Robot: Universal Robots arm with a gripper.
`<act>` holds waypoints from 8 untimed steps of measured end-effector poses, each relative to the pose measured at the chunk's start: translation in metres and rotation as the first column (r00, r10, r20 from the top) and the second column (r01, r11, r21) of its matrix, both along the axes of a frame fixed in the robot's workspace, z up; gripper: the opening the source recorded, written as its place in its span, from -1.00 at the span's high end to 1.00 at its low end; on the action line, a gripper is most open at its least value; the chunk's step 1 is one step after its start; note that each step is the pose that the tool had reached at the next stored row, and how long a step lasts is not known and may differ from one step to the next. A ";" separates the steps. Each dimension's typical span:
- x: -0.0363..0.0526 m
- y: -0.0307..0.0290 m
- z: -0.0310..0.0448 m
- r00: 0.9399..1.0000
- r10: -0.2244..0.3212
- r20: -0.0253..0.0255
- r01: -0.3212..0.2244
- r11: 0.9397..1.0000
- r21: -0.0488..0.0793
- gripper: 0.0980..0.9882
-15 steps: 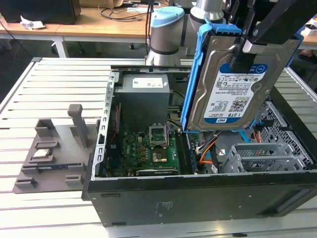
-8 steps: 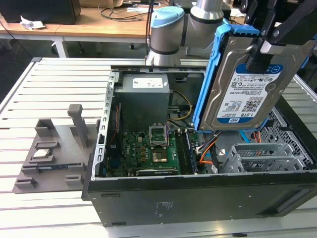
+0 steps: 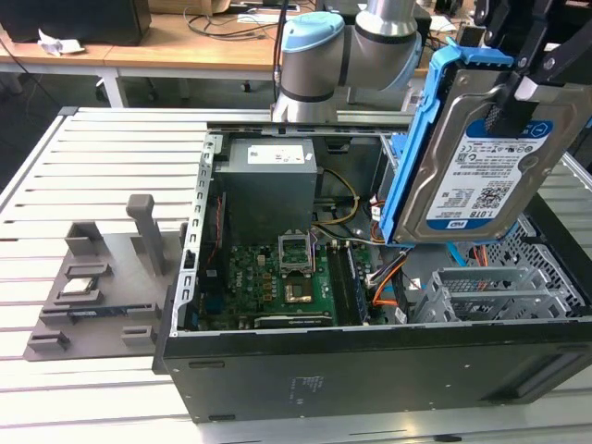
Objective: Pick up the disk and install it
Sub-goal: 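Pick up the disk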
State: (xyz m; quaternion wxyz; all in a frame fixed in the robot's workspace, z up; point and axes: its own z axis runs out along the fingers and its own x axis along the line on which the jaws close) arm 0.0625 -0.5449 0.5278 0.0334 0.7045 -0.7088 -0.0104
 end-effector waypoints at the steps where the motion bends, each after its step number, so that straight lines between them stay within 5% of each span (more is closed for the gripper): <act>1: 0.0017 0.0000 0.0000 1.000 0.000 0.000 0.000 1.000 0.000 0.41; 8: 0.0160 0.0000 0.0000 1.000 0.000 0.000 0.000 1.000 0.000 0.41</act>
